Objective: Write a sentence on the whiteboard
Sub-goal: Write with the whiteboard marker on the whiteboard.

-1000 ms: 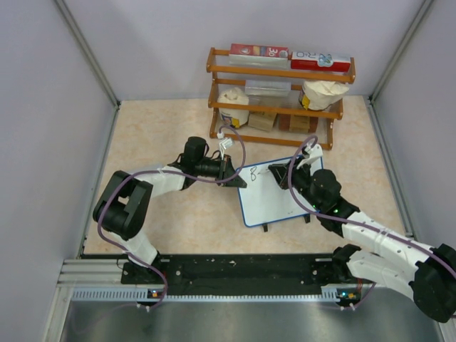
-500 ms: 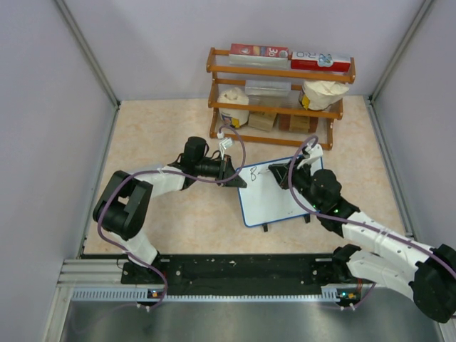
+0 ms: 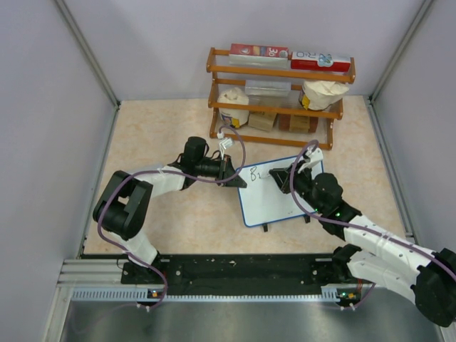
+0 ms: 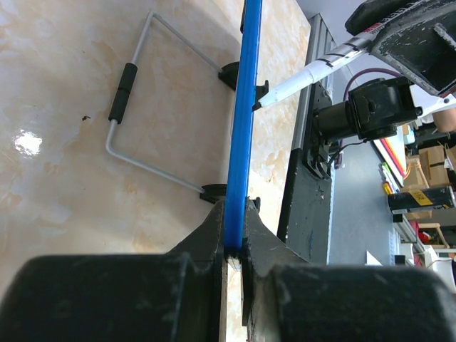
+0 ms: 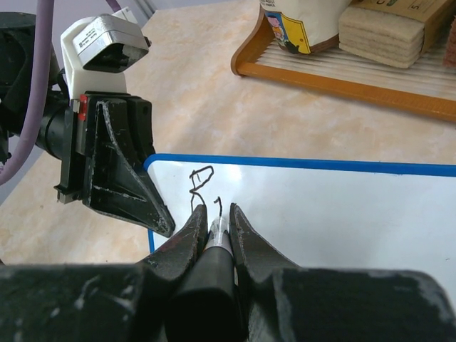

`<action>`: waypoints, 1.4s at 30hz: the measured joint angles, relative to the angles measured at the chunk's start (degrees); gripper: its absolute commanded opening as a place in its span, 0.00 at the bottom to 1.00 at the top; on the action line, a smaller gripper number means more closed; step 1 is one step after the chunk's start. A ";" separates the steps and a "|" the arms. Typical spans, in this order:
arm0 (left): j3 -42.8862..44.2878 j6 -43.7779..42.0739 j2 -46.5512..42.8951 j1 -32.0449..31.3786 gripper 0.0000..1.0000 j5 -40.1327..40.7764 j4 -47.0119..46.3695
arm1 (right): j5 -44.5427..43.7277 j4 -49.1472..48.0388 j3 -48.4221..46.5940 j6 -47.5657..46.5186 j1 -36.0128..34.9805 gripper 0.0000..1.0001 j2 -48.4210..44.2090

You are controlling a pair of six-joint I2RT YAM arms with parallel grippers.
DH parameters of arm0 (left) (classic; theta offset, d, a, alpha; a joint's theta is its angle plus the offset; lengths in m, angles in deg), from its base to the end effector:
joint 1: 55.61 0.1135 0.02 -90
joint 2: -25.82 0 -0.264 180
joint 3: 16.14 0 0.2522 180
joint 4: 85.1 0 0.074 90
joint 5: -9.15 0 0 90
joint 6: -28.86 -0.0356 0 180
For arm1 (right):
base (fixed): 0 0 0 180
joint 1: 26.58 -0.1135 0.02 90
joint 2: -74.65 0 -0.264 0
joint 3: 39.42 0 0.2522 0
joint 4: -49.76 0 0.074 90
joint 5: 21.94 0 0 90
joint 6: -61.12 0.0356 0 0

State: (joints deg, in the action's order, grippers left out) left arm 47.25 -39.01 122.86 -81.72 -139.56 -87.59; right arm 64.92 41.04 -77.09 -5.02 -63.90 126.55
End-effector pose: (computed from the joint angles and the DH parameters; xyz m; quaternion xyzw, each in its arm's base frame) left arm 0.2932 -0.1776 0.1879 0.2670 0.7504 -0.5647 0.2163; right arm 0.1687 0.1261 0.2487 -0.0684 0.7371 0.3245 0.5888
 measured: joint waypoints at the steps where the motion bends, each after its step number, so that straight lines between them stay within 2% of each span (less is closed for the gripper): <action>1: 0.00 0.00 0.00 0.00 0.00 0.00 0.00 | 0.04 -0.04 0.11 0.00 0.00 0.00 -0.09; 42: 0.00 0.00 0.00 0.09 0.00 0.07 0.26 | -2.60 -2.62 0.13 0.50 0.00 0.00 0.81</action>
State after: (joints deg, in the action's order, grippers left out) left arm 47.25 -39.01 122.86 -81.63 -139.50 -87.33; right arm 62.32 38.42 -76.95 -4.52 -63.90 127.35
